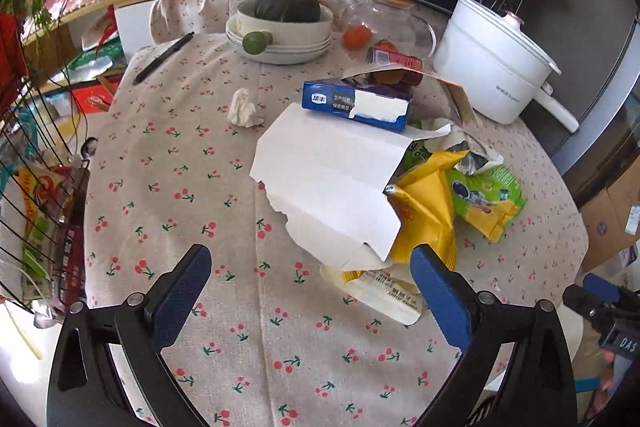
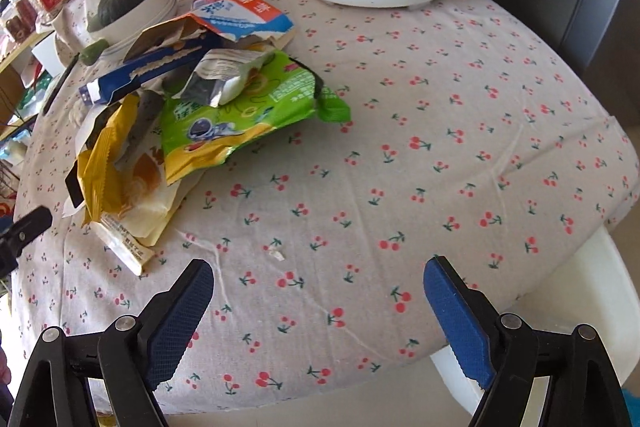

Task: Collect trash
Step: 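Grasp the white paper box edge with the left gripper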

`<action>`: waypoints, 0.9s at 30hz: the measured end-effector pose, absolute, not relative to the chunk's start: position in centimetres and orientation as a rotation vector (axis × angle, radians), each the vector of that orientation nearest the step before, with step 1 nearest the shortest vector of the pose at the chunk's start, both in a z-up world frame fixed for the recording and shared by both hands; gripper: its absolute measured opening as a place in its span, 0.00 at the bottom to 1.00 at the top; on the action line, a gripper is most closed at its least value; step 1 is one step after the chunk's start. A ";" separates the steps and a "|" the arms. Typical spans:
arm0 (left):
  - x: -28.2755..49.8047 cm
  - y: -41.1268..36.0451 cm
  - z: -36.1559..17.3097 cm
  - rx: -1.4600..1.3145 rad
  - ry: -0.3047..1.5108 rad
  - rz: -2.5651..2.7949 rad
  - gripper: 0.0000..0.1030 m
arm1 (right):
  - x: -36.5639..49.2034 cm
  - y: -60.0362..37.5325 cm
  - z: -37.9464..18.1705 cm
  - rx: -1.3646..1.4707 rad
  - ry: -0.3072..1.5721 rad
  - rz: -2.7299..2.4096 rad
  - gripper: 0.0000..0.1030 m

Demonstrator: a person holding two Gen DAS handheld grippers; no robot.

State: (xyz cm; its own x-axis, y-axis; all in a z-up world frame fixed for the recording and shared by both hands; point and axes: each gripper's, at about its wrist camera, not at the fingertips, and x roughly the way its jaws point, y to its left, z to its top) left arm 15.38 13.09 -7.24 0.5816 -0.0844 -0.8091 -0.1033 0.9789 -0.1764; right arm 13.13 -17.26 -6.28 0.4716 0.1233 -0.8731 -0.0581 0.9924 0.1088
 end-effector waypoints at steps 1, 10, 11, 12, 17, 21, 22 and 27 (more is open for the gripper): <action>15.8 13.0 -7.2 -0.242 0.952 -0.013 0.94 | 13.2 -17.0 -6.4 0.060 1.074 0.110 0.87; 18.2 10.5 -9.0 -0.198 0.995 -0.017 0.49 | 13.6 -16.7 -7.2 0.039 1.098 0.105 0.87; 18.3 10.4 -9.3 -0.191 0.999 -0.016 0.35 | 13.6 -16.7 -7.2 0.039 1.098 0.103 0.87; 18.3 10.3 -9.4 -0.191 1.003 -0.019 0.27 | 13.6 -16.8 -7.2 0.037 1.098 0.101 0.87; 17.5 10.5 -8.7 -0.170 0.997 -0.049 0.01 | 13.4 -16.8 -7.1 0.030 1.097 0.110 0.87; 15.7 11.1 -6.6 -0.177 0.970 -0.103 0.00 | 13.3 -16.8 -6.9 0.026 1.087 0.113 0.87; 15.2 11.3 -6.1 -0.173 0.962 -0.115 0.00 | 13.3 -16.8 -6.8 0.026 1.084 0.114 0.87; 12.2 12.4 -4.3 -0.146 0.947 -0.153 0.00 | 12.9 -17.1 -6.4 0.023 1.065 0.112 0.87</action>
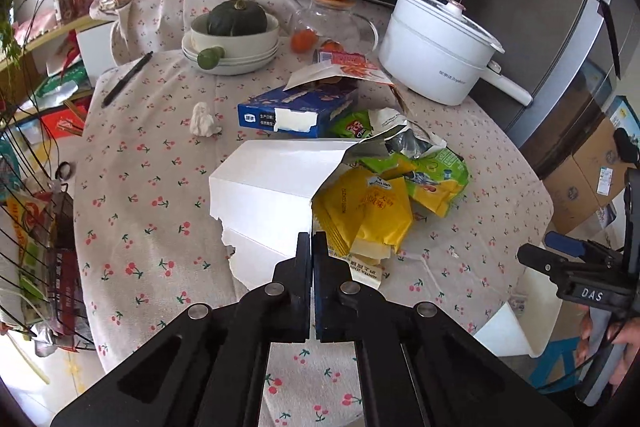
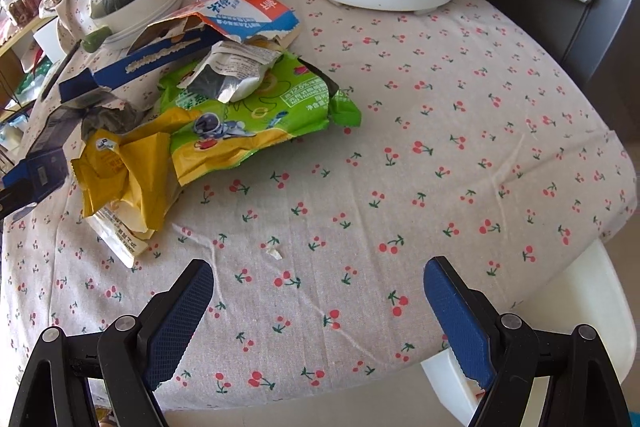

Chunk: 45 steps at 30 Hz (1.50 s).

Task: Collect trash
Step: 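Grasp the white paper box edge with the left gripper, then grasp the yellow snack wrapper with the right gripper while the left gripper holds the white box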

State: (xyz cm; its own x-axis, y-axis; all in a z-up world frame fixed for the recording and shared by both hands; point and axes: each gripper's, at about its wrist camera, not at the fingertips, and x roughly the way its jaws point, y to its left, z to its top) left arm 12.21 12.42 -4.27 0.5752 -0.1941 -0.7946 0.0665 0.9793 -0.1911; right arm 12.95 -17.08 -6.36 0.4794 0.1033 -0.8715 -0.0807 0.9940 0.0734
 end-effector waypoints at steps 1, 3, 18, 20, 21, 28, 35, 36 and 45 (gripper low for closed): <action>11.6 12.8 -4.0 -0.152 0.945 -0.159 0.00 | 12.9 -17.2 -6.3 0.028 1.063 0.113 0.87; 10.4 13.5 -3.5 -0.171 0.941 -0.172 0.00 | 12.7 -17.4 -6.2 0.042 1.059 0.117 0.87; 6.1 15.3 -8.3 0.056 1.084 -0.022 0.53 | 11.9 -16.5 -6.6 0.051 1.071 0.159 0.87; 5.9 14.2 -8.7 0.113 1.072 -0.034 0.61 | 11.9 -16.3 -6.7 0.053 1.075 0.160 0.87; 5.9 13.5 -8.8 0.149 1.065 -0.045 0.61 | 11.9 -16.2 -6.8 0.052 1.076 0.161 0.87; 7.4 9.4 -10.5 0.390 0.985 0.018 0.63 | 11.7 -15.8 -7.2 0.041 1.084 0.165 0.87; 10.2 10.0 -11.0 0.410 0.963 0.102 0.38 | 11.8 -15.3 -7.7 0.025 1.102 0.178 0.87; 10.3 10.5 -10.4 0.376 0.951 0.101 0.34 | 11.8 -15.2 -7.7 0.022 1.104 0.183 0.87; 8.7 17.2 -2.8 -0.180 0.814 0.006 0.03 | 12.3 -13.1 -7.5 0.014 1.069 0.237 0.87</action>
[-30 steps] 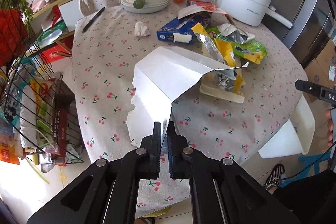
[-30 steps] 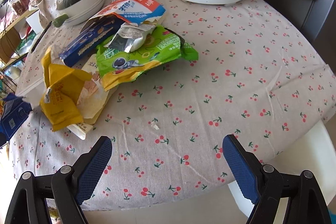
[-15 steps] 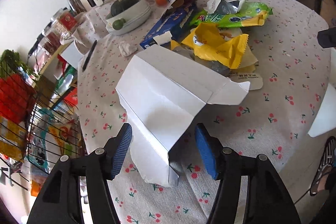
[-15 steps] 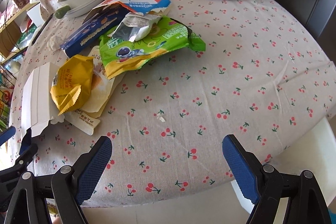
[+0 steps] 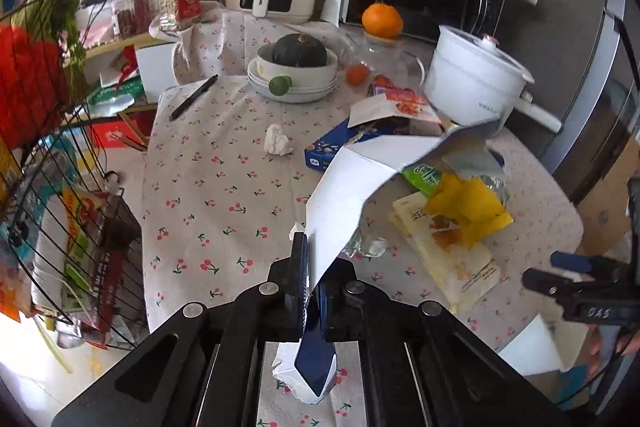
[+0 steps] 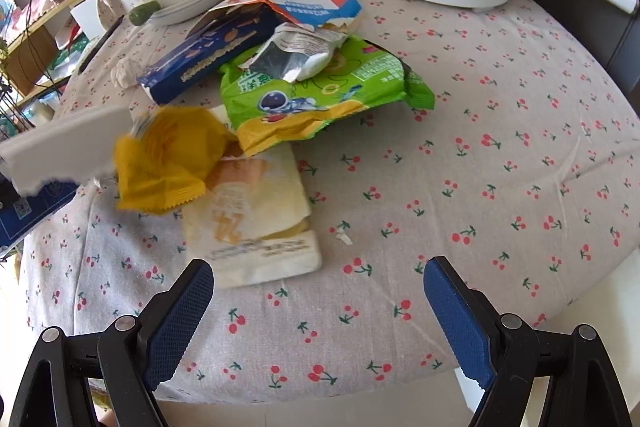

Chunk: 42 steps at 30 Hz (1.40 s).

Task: Collect trash
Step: 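Grasp the yellow snack wrapper with the right gripper while the left gripper holds the white box, then drop the yellow wrapper into the white bin with the right gripper while the left gripper carries the box there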

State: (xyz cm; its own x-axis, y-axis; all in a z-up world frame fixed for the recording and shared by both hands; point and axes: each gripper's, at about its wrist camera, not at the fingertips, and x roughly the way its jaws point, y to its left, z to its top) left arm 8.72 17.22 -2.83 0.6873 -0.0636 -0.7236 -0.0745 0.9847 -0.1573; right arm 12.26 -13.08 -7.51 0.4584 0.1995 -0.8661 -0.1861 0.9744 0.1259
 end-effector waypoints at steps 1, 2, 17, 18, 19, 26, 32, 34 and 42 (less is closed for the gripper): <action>8.5 17.9 -2.5 -0.233 0.805 -0.002 0.03 | 12.3 -12.6 -7.5 0.017 1.066 0.256 0.87; 8.3 18.6 -2.2 -0.282 0.798 -0.011 0.03 | 12.4 -12.1 -7.6 0.016 1.065 0.278 0.87; 7.0 21.9 -2.4 -0.496 0.839 -0.072 0.03 | 16.6 -8.2 -6.6 0.171 1.057 0.367 0.86; 7.0 22.0 -2.5 -0.504 0.845 -0.071 0.03 | 17.1 -7.7 -6.6 0.177 1.052 0.379 0.84; 6.9 22.0 -2.7 -0.507 0.854 -0.069 0.03 | 17.5 -7.1 -6.8 0.184 1.051 0.387 0.81; 6.8 22.3 -3.1 -0.524 0.876 -0.076 0.03 | 21.5 -5.0 -10.1 0.239 1.093 0.325 0.71; 7.1 22.7 -3.0 -0.545 0.873 -0.080 0.03 | 22.7 -4.0 -11.3 0.219 1.102 0.312 0.35; 7.0 22.8 -2.9 -0.549 0.874 -0.081 0.03 | 22.6 -4.0 -11.0 0.210 1.091 0.321 0.16; 6.5 22.5 -2.3 -0.557 0.861 -0.099 0.03 | 19.9 -5.3 -7.2 0.222 1.027 0.395 0.08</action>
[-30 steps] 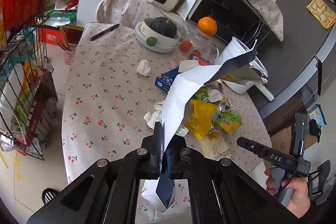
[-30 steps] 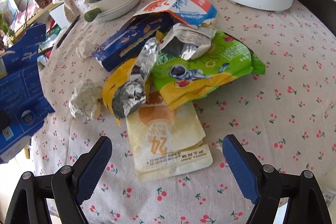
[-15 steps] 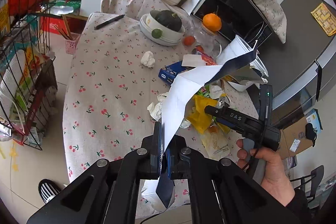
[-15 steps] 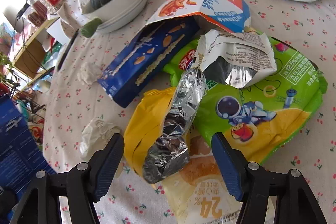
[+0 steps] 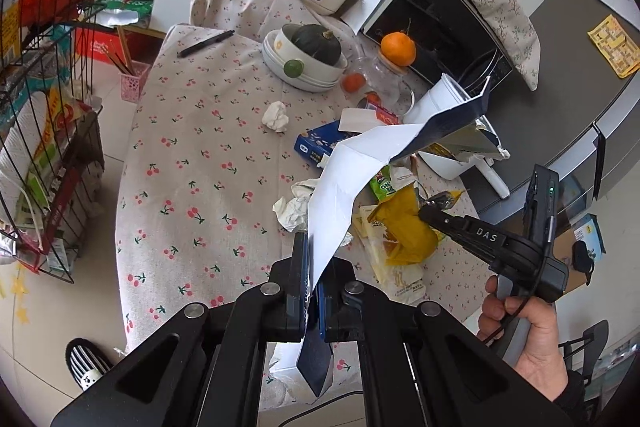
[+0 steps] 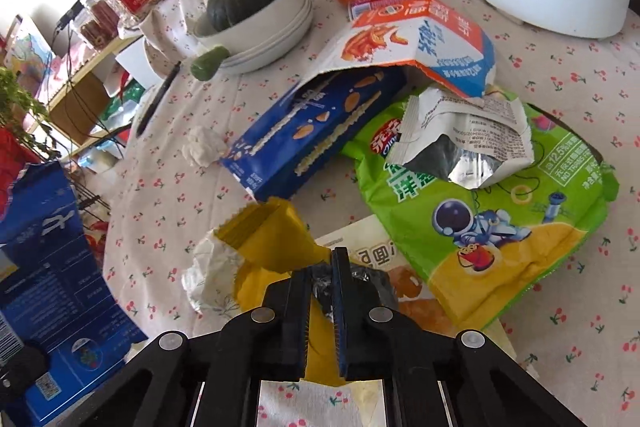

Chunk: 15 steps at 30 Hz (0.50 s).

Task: Collect trash
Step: 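Drop the yellow wrapper into the white bin with the right gripper while the left gripper carries the box there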

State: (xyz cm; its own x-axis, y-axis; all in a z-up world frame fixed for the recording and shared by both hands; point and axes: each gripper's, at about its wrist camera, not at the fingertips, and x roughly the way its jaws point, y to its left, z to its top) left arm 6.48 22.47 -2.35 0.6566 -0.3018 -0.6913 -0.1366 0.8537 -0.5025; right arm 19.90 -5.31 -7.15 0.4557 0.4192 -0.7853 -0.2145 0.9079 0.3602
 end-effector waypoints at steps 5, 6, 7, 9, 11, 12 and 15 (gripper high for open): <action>6.1 21.1 -2.0 -0.551 0.866 -0.139 0.03 | 17.7 -7.6 -4.0 0.233 0.969 0.421 0.07; 6.0 20.7 -2.0 -0.555 0.869 -0.154 0.03 | 17.1 -8.3 -3.4 0.238 0.960 0.423 0.07; 6.1 20.2 -2.0 -0.558 0.874 -0.172 0.03 | 16.5 -9.0 -2.9 0.241 0.949 0.422 0.07; 6.0 19.0 -1.8 -0.555 0.882 -0.205 0.03 | 15.3 -10.8 -2.0 0.236 0.927 0.410 0.07; 5.9 17.5 -1.8 -0.543 0.893 -0.238 0.03 | 14.2 -12.8 -1.3 0.232 0.906 0.381 0.07; 5.9 16.7 -1.7 -0.539 0.898 -0.255 0.03 | 13.7 -13.8 -1.2 0.232 0.896 0.364 0.07; 5.9 14.0 -1.5 -0.519 0.910 -0.304 0.03 | 12.2 -16.9 -1.5 0.258 0.882 0.323 0.07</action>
